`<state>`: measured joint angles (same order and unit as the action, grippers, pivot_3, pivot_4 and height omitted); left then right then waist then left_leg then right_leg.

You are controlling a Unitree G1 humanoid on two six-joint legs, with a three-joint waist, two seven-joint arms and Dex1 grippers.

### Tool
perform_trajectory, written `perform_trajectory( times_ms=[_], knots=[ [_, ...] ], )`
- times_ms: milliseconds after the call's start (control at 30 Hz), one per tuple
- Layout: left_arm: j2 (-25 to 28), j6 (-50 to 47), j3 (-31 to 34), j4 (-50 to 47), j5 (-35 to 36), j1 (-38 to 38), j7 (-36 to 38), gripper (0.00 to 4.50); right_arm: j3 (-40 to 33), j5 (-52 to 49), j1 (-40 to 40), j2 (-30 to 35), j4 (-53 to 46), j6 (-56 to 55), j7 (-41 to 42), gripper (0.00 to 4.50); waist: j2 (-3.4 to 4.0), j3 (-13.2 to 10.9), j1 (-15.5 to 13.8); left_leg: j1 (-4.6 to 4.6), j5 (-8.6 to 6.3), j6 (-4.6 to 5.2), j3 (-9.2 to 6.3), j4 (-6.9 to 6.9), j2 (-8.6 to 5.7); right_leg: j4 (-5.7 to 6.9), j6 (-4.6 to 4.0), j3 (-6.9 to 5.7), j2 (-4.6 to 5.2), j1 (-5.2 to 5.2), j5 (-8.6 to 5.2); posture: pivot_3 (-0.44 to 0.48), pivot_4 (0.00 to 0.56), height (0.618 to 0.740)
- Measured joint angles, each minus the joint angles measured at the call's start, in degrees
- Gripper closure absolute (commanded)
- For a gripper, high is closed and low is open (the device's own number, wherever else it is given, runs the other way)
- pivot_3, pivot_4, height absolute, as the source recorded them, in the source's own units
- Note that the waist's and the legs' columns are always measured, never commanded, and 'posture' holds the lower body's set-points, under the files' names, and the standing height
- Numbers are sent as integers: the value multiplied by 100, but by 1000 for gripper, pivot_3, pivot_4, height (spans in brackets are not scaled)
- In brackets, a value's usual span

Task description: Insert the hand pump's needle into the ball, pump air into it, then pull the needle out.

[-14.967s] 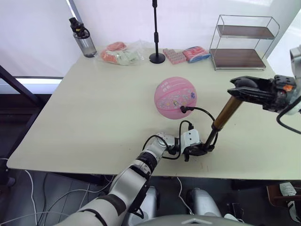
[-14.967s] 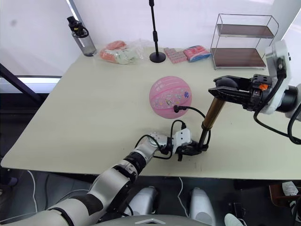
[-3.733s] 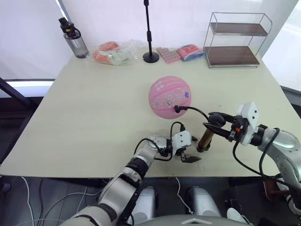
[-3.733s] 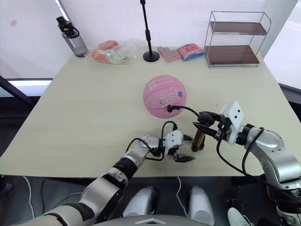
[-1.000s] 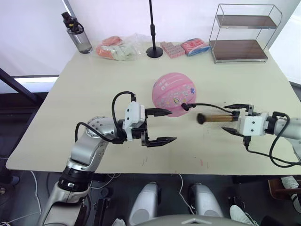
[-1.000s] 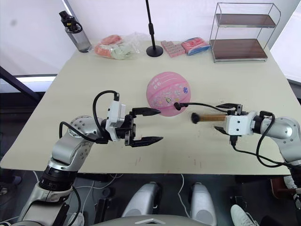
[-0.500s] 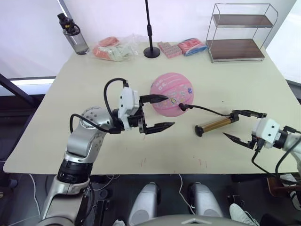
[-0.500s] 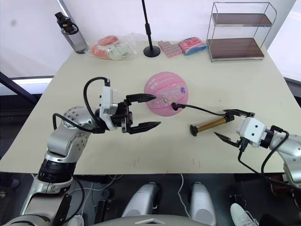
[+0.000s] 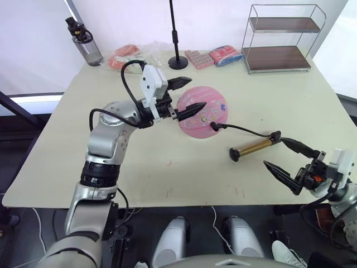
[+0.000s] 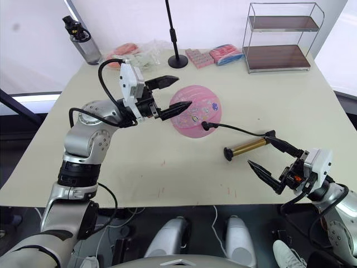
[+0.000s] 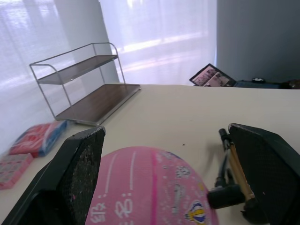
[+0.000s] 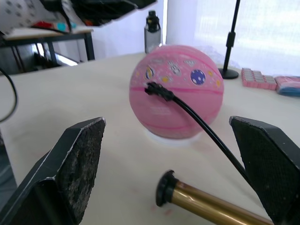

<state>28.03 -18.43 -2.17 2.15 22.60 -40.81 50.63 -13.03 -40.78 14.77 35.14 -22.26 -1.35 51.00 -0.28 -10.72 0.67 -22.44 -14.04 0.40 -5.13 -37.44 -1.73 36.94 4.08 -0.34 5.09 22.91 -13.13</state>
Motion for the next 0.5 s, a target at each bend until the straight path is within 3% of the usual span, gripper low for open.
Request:
perform_trajectory(
  times_ms=[333,500],
  knots=[
    [-634,-270,-149,1264,-531,-944,-596,0,-9,1,-1,-277,-175,118,83,66,-2,0,0,-1,0,0,4,-3,-1,0,5,4,-1,0,2,0,150,731],
    [-765,-261,-278,1743,-779,-1067,-712,0,17,57,-30,-369,-176,118,73,66,-2,-1,12,-1,0,0,3,-3,-1,1,4,5,-3,3,3,0,150,731]
  ],
)
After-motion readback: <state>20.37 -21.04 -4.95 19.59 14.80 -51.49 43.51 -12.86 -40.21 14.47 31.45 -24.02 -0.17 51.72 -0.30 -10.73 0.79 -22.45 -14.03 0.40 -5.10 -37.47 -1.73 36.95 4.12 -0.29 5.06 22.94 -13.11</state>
